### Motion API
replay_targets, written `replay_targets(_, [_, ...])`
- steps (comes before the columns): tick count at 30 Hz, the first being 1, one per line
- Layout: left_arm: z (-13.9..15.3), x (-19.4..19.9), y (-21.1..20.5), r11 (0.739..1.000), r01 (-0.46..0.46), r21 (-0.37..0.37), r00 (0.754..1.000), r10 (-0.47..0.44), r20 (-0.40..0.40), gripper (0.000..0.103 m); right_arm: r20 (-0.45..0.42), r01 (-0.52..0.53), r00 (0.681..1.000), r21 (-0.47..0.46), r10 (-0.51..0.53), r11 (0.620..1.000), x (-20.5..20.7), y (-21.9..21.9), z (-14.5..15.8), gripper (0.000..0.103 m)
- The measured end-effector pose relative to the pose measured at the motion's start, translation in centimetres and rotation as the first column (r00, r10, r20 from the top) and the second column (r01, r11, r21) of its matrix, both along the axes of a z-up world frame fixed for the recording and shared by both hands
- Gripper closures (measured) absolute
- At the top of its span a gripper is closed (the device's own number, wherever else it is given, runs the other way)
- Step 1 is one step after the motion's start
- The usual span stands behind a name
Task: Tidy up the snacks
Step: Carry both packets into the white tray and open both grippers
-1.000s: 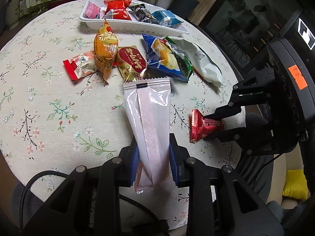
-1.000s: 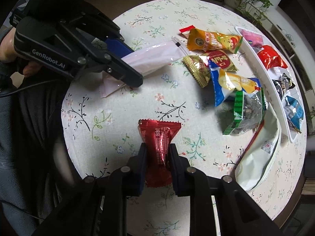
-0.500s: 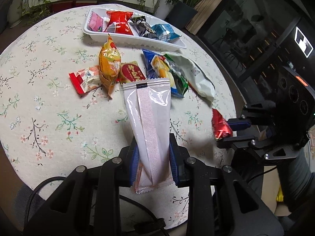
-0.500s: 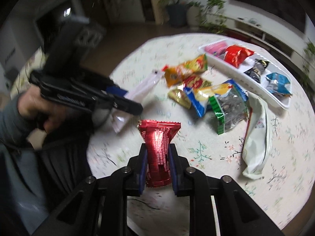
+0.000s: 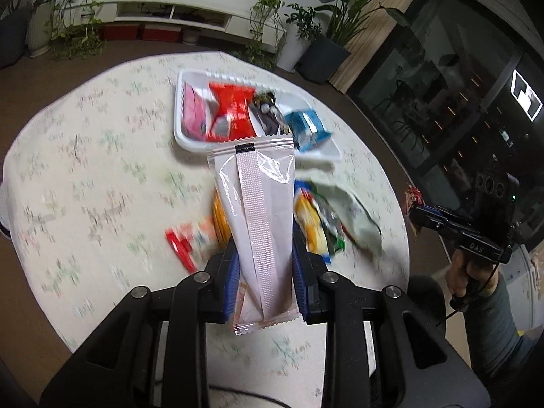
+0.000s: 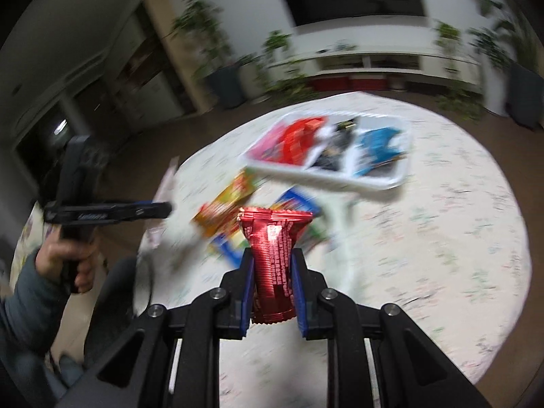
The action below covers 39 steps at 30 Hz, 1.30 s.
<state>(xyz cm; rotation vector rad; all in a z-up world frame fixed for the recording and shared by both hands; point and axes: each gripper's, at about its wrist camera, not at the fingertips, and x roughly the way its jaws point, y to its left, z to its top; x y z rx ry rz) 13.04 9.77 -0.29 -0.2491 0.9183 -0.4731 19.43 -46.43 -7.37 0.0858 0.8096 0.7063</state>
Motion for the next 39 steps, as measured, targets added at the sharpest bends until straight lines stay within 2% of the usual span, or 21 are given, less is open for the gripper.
replay_targets(6, [3.0,6.7,0.4,0.999,-0.017,0.044,0.999,0.015,0.037,0.078,0.034,0.161,0.986,0.006,-0.162,0.987,5.1,-2.3,3.3,0.081])
replay_targets(11, [4.9,13.1,-1.0,0.995,-0.010,0.103,0.999,0.004,0.050,0.078,0.057,0.227,0.971,0.076,-0.231,0.971,10.2,-1.8,6.5,0.081])
replay_targets(14, [4.7,16.6,-2.2,0.989,0.004,0.148,1.000,-0.009,0.030,0.078,0.056,0.227,0.971,0.093,-0.232,0.970,13.7,0.5,7.3,0.081])
replay_targets(15, [4.3,17.7,-2.5,0.986,0.010,0.165,1.000,-0.013,0.019,0.078,0.056,0.227,0.971,0.093,-0.232,0.970,13.7,0.5,7.3,0.081])
replay_targets(18, [3.1,20.5,-2.8,0.980,0.007,0.197,1.000,-0.006,-0.003,0.078,0.043,0.219,0.975,0.037,-0.220,0.975,16.3,2.9,6.5,0.081])
replay_targets(21, [1.5,22.4,-2.8,0.977,0.005,0.212,1.000,0.001,-0.029,0.078,0.017,0.231,0.973,-0.058,-0.231,0.971,19.0,5.2,4.4,0.081])
replay_targets(24, [-0.4,23.4,-3.3,0.972,0.029,0.235,0.998,-0.015,-0.061,0.078,-0.009,0.249,0.968,-0.107,-0.252,0.963,20.6,6.2,2.5,0.081])
replay_targets(32, [-3.9,24.6,-4.1,0.968,0.049,0.248,0.994,-0.023,-0.107,0.078,-0.021,0.240,0.967,-0.235,-0.252,0.942,22.4,7.9,-1.1,0.081])
replay_targets(39, [-4.5,25.3,-4.2,0.968,0.052,0.244,0.993,-0.025,-0.113,0.078,-0.019,0.231,0.968,-0.301,-0.248,0.925,23.0,8.9,-2.7,0.081])
